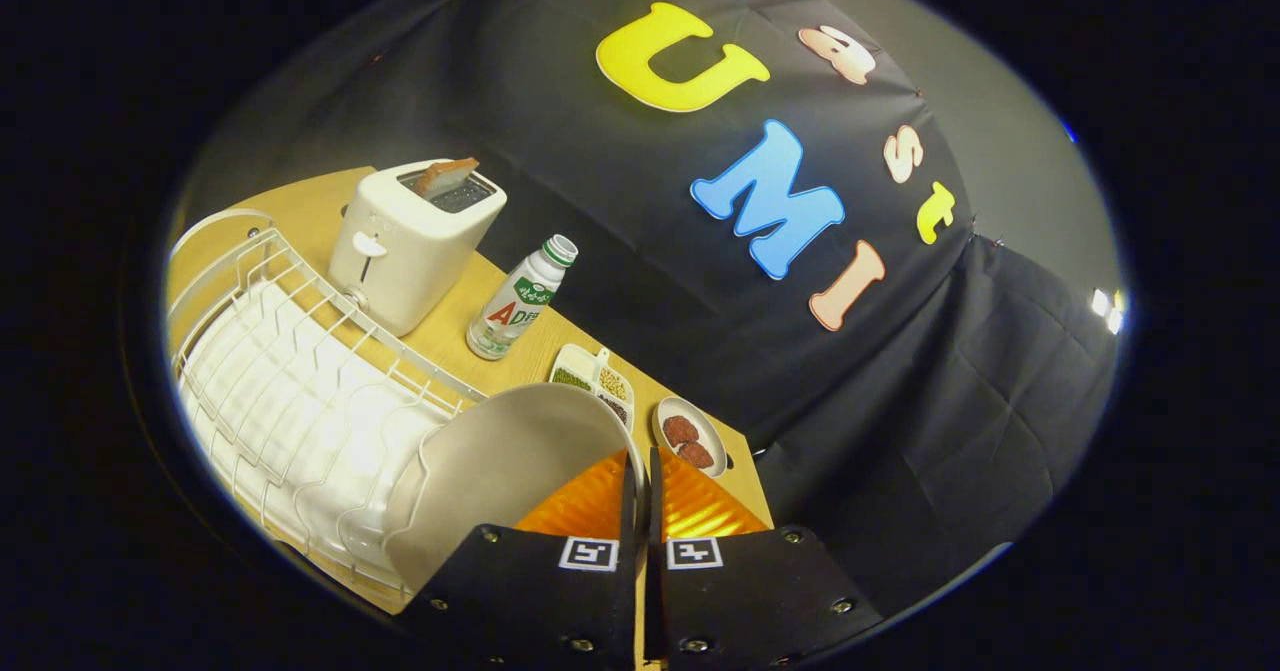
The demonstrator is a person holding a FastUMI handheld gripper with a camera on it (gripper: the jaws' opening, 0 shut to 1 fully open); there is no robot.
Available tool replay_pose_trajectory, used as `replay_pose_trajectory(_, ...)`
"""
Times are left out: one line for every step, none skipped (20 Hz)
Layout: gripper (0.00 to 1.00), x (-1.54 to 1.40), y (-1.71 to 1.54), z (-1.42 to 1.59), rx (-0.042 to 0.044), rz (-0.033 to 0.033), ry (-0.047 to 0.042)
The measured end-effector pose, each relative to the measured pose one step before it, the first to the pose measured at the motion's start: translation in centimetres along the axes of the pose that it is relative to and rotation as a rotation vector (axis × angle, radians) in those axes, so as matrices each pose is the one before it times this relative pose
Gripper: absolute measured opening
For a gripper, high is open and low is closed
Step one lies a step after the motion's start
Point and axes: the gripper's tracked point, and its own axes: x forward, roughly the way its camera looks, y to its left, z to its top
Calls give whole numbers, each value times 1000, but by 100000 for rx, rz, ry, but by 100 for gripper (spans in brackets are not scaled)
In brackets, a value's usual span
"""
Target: Take the plate from the dish rack, then take the spoon from the basket and place it into the plate.
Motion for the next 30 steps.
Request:
replay_pose_trajectory(4,-71,-2,116,-2191,-1899,16)
replay_pose_trajectory(4,-212,-64,330,-2656,-2161,-51)
replay_pose_trajectory(4,-328,104,469,-2737,-1990,-645)
replay_pose_trajectory(3,-306,34,476,-2667,-1824,-523)
replay_pose_trajectory(4,-257,96,410,-3167,-1684,-125)
replay_pose_trajectory(4,-329,358,404,-3596,-792,-199)
replay_pose_trajectory(4,-242,119,323,-3636,-1414,75)
replay_pose_trajectory(3,-233,159,532,-3219,-1681,-880)
replay_pose_trajectory(4,-347,106,352,-3344,-1706,-632)
replay_pose_trajectory(4,-225,27,518,-4385,-2245,-816)
replay_pose_trajectory(3,-103,-113,304,-3404,-1597,-934)
replay_pose_trajectory(3,-161,-113,321,-1992,-966,-915)
replay_pose_trajectory(4,-248,-5,357,-2033,-1053,-643)
replay_pose_trajectory(3,-183,6,246,-1702,-907,-414)
replay_pose_trajectory(3,-53,-6,122,-1328,-539,-258)
replay_pose_trajectory(3,-16,14,192,-1279,-420,-6)
replay_pose_trajectory(3,61,-116,61,-1289,-543,-240)
replay_pose_trajectory(4,26,-477,169,-2109,-2009,-211)
replay_pose_trajectory(3,62,-733,321,-2459,-2587,-1015)
replay_pose_trajectory(3,21,-658,476,-1973,-2026,-1329)
replay_pose_trajectory(3,102,-324,370,-367,-886,-1077)
replay_pose_trajectory(3,-3,-296,232,387,-383,-301)
replay_pose_trajectory(3,18,-443,14,717,-339,138)
replay_pose_trajectory(3,-140,-582,-15,737,-489,239)
replay_pose_trajectory(3,-156,-660,-88,1117,-569,482)
replay_pose_trajectory(3,-265,-583,-52,1349,-503,161)
replay_pose_trajectory(4,-278,-506,62,1253,-277,-366)
replay_pose_trajectory(3,-374,-517,-9,932,-495,-437)
replay_pose_trajectory(3,-474,-655,-136,801,-608,-380)
replay_pose_trajectory(3,-547,-433,-128,1191,-95,-380)
